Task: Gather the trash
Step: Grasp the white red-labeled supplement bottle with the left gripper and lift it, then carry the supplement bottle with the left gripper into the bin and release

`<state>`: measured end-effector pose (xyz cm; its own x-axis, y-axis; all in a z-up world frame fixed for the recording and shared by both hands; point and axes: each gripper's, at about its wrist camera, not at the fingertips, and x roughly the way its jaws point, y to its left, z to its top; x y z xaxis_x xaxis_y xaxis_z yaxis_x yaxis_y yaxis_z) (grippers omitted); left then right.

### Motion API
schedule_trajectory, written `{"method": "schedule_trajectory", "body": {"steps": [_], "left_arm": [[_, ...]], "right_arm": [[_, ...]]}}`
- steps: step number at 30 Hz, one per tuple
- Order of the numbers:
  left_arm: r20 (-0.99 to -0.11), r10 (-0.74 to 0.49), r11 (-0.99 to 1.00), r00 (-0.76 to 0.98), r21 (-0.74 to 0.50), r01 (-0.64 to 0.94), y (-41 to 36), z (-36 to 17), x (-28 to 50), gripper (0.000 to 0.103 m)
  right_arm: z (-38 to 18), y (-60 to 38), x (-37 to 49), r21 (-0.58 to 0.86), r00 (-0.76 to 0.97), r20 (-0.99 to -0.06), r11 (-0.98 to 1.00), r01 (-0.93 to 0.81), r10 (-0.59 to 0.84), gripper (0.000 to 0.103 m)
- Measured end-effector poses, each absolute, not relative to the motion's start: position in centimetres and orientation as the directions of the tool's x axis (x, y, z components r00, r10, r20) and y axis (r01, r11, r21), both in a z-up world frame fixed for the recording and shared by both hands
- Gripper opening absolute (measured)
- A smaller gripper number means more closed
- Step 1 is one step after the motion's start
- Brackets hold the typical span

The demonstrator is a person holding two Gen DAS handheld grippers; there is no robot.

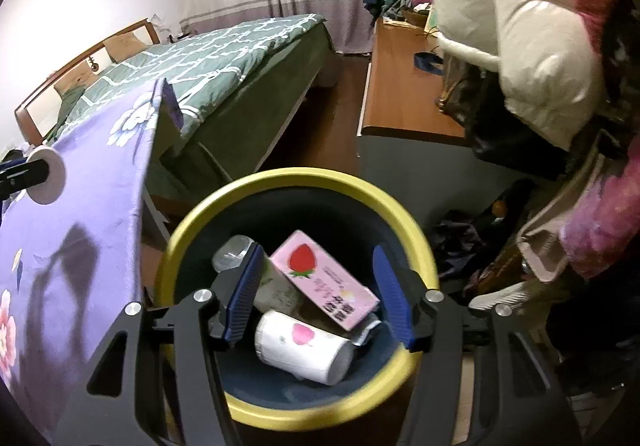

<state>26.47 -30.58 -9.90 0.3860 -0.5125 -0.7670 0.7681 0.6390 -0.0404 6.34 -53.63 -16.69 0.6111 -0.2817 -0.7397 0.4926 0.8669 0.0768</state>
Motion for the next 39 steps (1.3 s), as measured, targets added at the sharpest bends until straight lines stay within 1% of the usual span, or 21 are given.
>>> {"method": "schedule_trajectory", "body": {"steps": [3, 7, 11, 18, 19, 20, 21, 25, 29, 33, 35, 39], "left_arm": [[-0.774, -0.536, 0.589, 0.337, -0.057, 0.806, -34.3, -10.3, 24.8, 0.083], [-0.798, -0.537, 0.526, 0.272, -0.065, 0.848, -39.2, -11.8, 22.5, 0.083], [-0.831, -0.510, 0.473, 0.223, -0.054, 0.879, -43.8, -13.8, 20.5, 0.083], [-0.877, -0.444, 0.437, 0.184, -0.032, 0.899, -48.6, -16.7, 18.8, 0.084], [-0.879, -0.438, 0.433, 0.187, -0.024, 0.901, -49.1, -16.9, 18.6, 0.085], [-0.879, -0.435, 0.431, 0.197, -0.011, 0.902, -49.3, -17.0, 18.4, 0.092], [-0.876, -0.435, 0.433, 0.206, -0.003, 0.901, -49.4, -17.1, 18.3, 0.095], [-0.866, -0.452, 0.451, 0.214, -0.014, 0.892, -48.3, -16.4, 18.5, 0.096], [-0.837, -0.478, 0.493, 0.267, -0.004, 0.870, -45.2, -14.4, 18.6, 0.098], [-0.781, -0.509, 0.552, 0.361, 0.025, 0.833, -40.3, -11.6, 17.6, 0.098], [-0.765, -0.506, 0.590, 0.399, 0.030, 0.807, -37.9, -10.8, 17.2, 0.098], [-0.714, -0.503, 0.700, 0.487, -0.007, 0.714, -31.2, -9.0, 16.3, 0.098]], "right_arm": [[-16.8, -54.4, 4.9, 0.072, 0.602, -0.743, 0.858, 0.508, -0.294, 0.054], [-17.2, -55.7, 2.7, 0.080, 0.590, -0.747, 0.839, 0.538, -0.306, 0.055], [-17.2, -56.8, 1.2, 0.088, 0.584, -0.744, 0.820, 0.566, -0.324, 0.055], [-17.0, -57.9, -0.5, 0.094, 0.582, -0.737, 0.800, 0.593, -0.345, 0.058], [-17.0, -58.0, -0.6, 0.095, 0.582, -0.737, 0.799, 0.594, -0.345, 0.059], [-17.0, -58.0, -0.6, 0.095, 0.581, -0.737, 0.798, 0.595, -0.344, 0.059], [-17.0, -58.0, -0.7, 0.097, 0.580, -0.739, 0.798, 0.595, -0.343, 0.059], [-17.1, -57.8, -0.8, 0.102, 0.581, -0.742, 0.800, 0.592, -0.335, 0.059], [-16.9, -57.1, -0.5, 0.108, 0.591, -0.741, 0.812, 0.574, -0.319, 0.059], [-16.5, -55.6, -0.1, 0.112, 0.604, -0.742, 0.834, 0.540, -0.291, 0.061], [-16.1, -54.5, 0.0, 0.120, 0.621, -0.735, 0.850, 0.513, -0.272, 0.062], [-15.0, -52.2, 0.4, 0.105, 0.649, -0.718, 0.882, 0.459, -0.252, 0.066]]}}
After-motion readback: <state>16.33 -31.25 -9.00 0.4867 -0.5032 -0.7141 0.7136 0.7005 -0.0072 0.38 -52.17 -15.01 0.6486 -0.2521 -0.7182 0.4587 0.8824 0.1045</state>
